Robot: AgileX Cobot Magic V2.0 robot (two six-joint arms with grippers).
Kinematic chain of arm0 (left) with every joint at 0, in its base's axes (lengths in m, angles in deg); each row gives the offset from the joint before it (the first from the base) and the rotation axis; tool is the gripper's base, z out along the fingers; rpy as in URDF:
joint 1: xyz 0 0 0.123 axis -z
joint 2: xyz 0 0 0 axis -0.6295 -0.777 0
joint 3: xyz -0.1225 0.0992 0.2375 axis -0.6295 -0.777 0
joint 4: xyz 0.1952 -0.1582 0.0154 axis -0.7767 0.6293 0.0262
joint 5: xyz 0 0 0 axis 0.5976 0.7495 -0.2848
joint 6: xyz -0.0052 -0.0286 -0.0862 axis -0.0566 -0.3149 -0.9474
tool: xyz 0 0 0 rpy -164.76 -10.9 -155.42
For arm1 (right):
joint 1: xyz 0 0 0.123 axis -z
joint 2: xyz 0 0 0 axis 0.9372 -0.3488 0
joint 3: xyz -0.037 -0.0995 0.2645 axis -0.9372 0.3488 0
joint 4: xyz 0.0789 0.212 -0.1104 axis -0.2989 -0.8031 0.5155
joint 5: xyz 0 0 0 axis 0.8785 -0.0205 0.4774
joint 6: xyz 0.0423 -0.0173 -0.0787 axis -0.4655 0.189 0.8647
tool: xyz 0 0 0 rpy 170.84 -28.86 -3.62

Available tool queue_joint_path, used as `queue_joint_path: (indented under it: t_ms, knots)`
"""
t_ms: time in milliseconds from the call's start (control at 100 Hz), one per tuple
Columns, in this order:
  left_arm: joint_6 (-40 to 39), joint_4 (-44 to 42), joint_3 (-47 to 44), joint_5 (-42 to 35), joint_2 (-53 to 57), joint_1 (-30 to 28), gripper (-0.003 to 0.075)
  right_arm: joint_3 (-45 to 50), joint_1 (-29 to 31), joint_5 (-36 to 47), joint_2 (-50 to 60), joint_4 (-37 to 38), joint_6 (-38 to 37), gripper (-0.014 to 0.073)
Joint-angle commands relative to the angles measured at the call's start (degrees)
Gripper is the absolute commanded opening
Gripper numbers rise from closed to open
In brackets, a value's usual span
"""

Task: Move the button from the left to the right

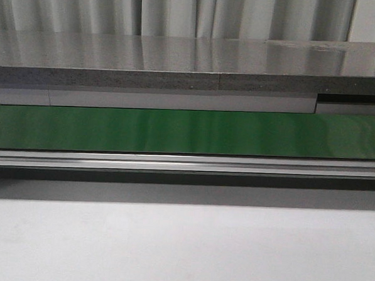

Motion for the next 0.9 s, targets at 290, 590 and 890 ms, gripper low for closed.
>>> queue_joint_path:
  t_ms: [290, 590, 890]
  knots:
    - [-0.08, 0.60, 1.53, -4.59, -0.32, 0.27, -0.0020, 15.43, -3.93, 11.49, 18.53, -2.80, 0.09, 0.0519]
    - [-0.08, 0.60, 1.53, -4.59, -0.32, 0.27, -0.0020, 30.29, -3.93, 16.40, 36.40, -3.28, 0.09, 0.0519]
    - [-0.08, 0.60, 1.53, -4.59, -0.32, 0.27, -0.0020, 40.20, -3.93, 15.83, 54.39, -3.76, 0.09, 0.0519]
